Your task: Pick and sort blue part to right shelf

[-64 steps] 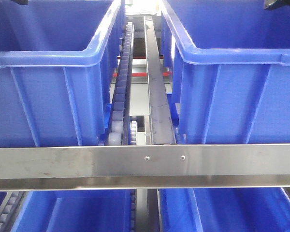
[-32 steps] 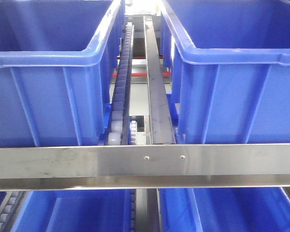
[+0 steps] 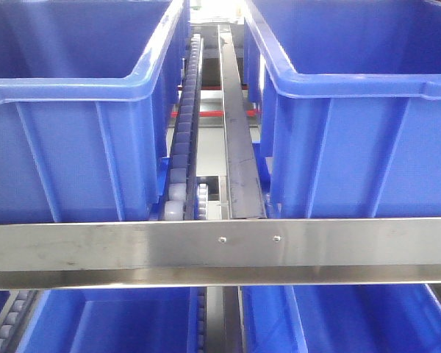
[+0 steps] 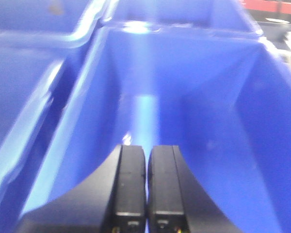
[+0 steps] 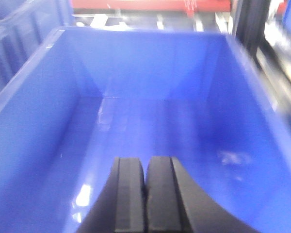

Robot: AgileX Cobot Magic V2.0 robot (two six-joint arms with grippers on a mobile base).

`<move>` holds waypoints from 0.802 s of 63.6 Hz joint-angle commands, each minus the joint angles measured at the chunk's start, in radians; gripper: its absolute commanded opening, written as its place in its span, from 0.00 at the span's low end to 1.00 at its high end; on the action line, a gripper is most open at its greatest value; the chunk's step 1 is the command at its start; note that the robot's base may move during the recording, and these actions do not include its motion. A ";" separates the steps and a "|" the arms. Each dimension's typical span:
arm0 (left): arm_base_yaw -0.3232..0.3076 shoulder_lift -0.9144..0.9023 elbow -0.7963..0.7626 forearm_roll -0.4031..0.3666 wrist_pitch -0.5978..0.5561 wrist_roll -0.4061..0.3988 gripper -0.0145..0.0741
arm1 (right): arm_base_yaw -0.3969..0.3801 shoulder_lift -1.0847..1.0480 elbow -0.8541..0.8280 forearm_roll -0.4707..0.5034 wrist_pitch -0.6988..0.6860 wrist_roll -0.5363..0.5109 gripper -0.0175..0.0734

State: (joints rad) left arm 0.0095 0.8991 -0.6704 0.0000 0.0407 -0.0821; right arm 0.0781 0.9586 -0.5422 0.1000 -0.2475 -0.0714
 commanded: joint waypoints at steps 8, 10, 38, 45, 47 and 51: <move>0.004 -0.192 0.130 -0.013 -0.080 -0.004 0.30 | -0.006 -0.207 0.089 -0.014 0.089 -0.017 0.25; 0.004 -0.230 0.158 -0.017 -0.080 -0.004 0.30 | -0.006 -0.245 0.107 -0.014 0.117 -0.017 0.25; 0.004 -0.703 0.390 -0.046 -0.041 -0.004 0.30 | -0.006 -0.656 0.242 -0.014 0.226 -0.017 0.25; 0.004 -0.753 0.390 -0.046 -0.029 -0.004 0.30 | -0.006 -0.687 0.242 -0.014 0.233 -0.017 0.25; 0.004 -0.758 0.390 -0.046 -0.029 -0.004 0.30 | -0.006 -0.688 0.242 -0.014 0.230 -0.017 0.25; 0.004 -0.760 0.390 -0.046 -0.029 -0.004 0.30 | -0.006 -0.688 0.242 -0.014 0.230 -0.017 0.25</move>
State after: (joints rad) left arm 0.0114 0.1321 -0.2526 -0.0359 0.0862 -0.0821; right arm 0.0781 0.2660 -0.2732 0.0936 0.0682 -0.0794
